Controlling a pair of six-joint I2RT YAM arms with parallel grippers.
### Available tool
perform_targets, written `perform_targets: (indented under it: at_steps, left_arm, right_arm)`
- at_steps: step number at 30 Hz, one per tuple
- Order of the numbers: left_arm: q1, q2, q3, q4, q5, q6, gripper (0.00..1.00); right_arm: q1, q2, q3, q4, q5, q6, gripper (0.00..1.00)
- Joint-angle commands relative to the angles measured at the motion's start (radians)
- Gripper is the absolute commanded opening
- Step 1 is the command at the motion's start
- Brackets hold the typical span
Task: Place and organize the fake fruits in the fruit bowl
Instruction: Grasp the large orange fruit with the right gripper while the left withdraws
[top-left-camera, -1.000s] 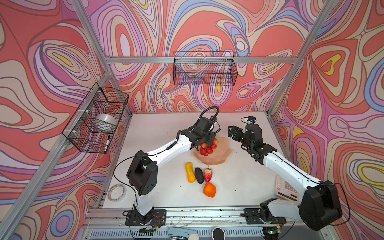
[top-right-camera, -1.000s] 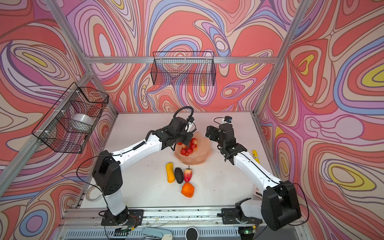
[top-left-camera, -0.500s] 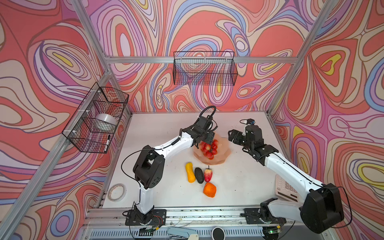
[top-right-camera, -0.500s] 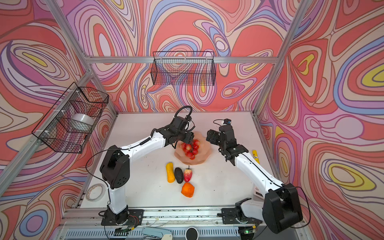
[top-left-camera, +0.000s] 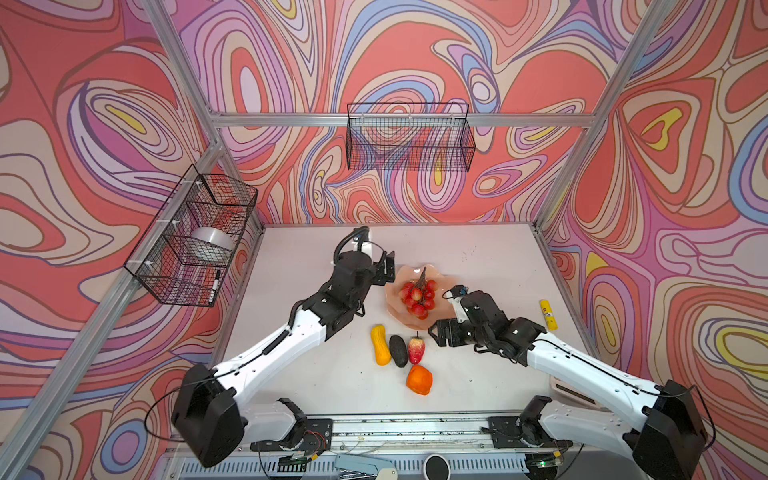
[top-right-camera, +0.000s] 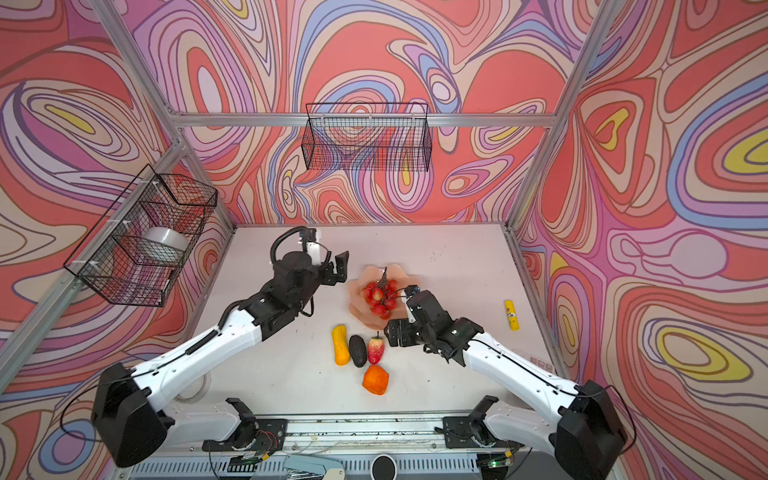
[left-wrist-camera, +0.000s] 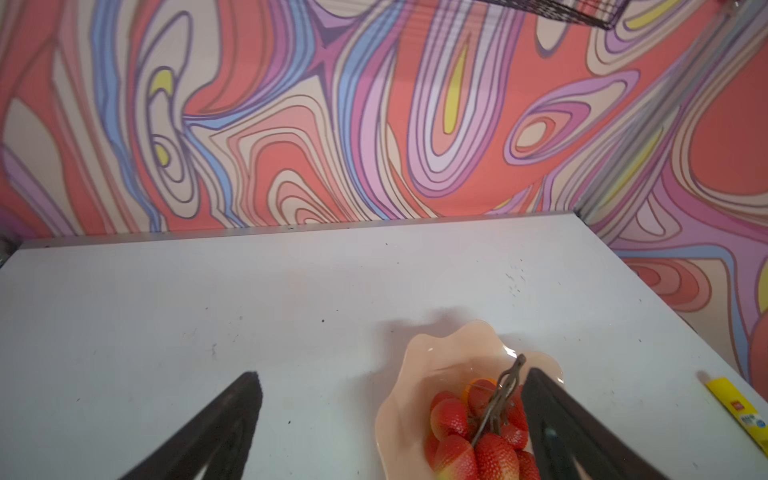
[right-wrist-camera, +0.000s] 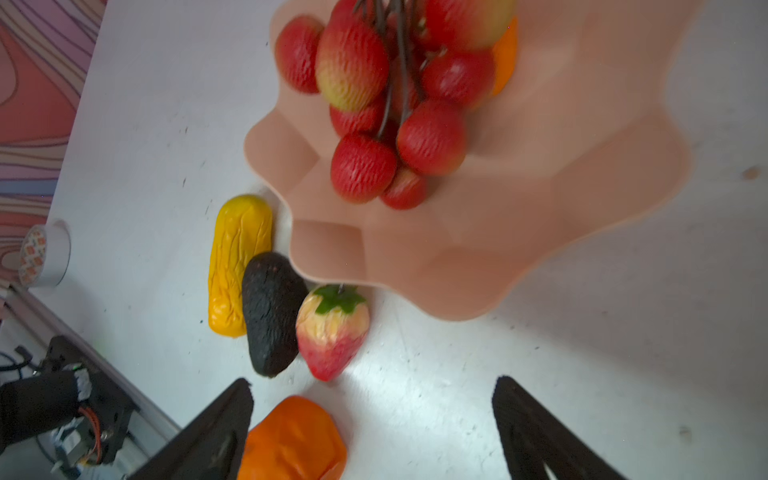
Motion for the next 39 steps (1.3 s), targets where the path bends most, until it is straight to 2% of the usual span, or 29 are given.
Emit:
perform_targets:
  at_steps: [1, 9, 13, 17, 20, 23, 26, 28, 35, 39]
  left_arm:
    - [0.048, -0.101, -0.141, 0.031, -0.106, -0.137, 0.98]
    - [0.091, -0.424, -0.41, -0.17, -0.148, -0.368, 1.0]
    - [0.094, -0.578, -0.527, -0.18, -0.162, -0.417, 0.99]
    - [0.095, -0.659, -0.56, -0.188, -0.176, -0.43, 0.99]
    - [0.095, -0.657, -0.552, -0.21, -0.179, -0.429, 0.99]
    - [0.095, -0.632, -0.545, -0.21, -0.168, -0.439, 0.99]
    - [0.095, -0.598, -0.545, -0.191, -0.141, -0.454, 0.99]
    - [0.095, -0.571, -0.544, -0.177, -0.125, -0.464, 0.99]
    - [0.096, -0.486, -0.532, -0.146, -0.048, -0.48, 0.98]
    - [0.096, -0.45, -0.528, -0.152, 0.004, -0.496, 0.97]
  right_arm:
    - [0.091, -0.012, -0.037, -0.006, -0.018, 0.071, 0.95]
    - [0.236, 0.083, -0.058, 0.05, -0.031, 0.105, 0.95]
    - [0.263, 0.174, -0.062, 0.105, -0.071, 0.126, 0.94]
    - [0.271, 0.234, -0.058, 0.13, -0.073, 0.139, 0.89]
    - [0.272, 0.263, -0.052, 0.134, -0.064, 0.143, 0.79]
    - [0.272, 0.262, -0.05, 0.119, -0.042, 0.151, 0.54]
    - [0.273, 0.201, -0.06, 0.086, -0.015, 0.163, 0.41]
    - [0.273, 0.138, -0.057, 0.029, 0.038, 0.164, 0.36]
    - [0.267, -0.127, 0.048, -0.256, 0.304, 0.225, 0.33]
    - [0.195, -0.133, 0.141, -0.297, 0.414, 0.191, 0.32]
